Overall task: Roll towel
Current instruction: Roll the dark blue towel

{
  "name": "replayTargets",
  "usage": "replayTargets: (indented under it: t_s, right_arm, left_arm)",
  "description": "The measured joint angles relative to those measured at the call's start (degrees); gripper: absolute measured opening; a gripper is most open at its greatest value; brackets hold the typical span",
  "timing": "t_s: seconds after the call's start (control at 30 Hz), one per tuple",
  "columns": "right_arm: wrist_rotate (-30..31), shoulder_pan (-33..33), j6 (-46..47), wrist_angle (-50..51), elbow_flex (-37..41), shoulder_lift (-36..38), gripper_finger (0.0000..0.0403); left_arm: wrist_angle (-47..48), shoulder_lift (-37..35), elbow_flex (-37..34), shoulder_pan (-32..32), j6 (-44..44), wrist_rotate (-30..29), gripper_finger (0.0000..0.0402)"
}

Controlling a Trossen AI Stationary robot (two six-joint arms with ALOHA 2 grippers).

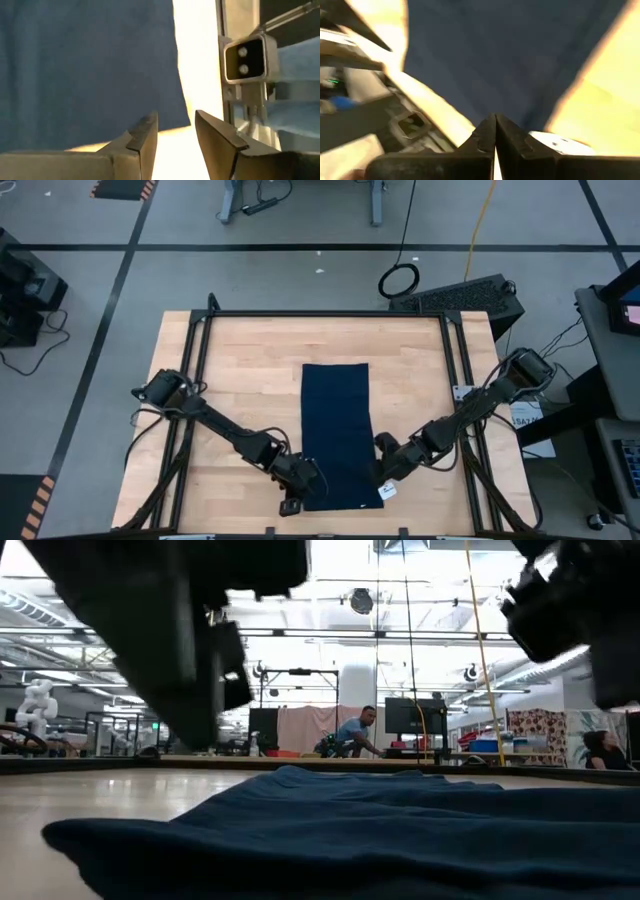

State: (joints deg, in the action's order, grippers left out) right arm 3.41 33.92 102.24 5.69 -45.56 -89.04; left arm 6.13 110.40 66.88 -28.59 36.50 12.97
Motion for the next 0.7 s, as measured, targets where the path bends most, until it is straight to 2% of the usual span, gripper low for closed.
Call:
replayTargets:
  t_s: [0.17, 0.5, 0.7]
  right_arm:
    - [3.0, 0.4, 0.6, -1.2, -1.8, -2.0, 0.0]
    - [-0.1, 2.5, 3.7, -1.0, -1.9, -11.1, 0.0]
    - [-2.2, 3.1, 3.1, -0.2, -2.5, -10.2, 0.0]
  left_arm:
    - [1.1, 0.0, -0.1, -0.4, -1.4, -4.3, 0.0138]
    - [1.3, 0.1, -0.7, 1.8, -4.1, -5.1, 0.0138]
    - [4.4, 0.5, -0.7, 3.2, -6.0, -6.1, 0.0138]
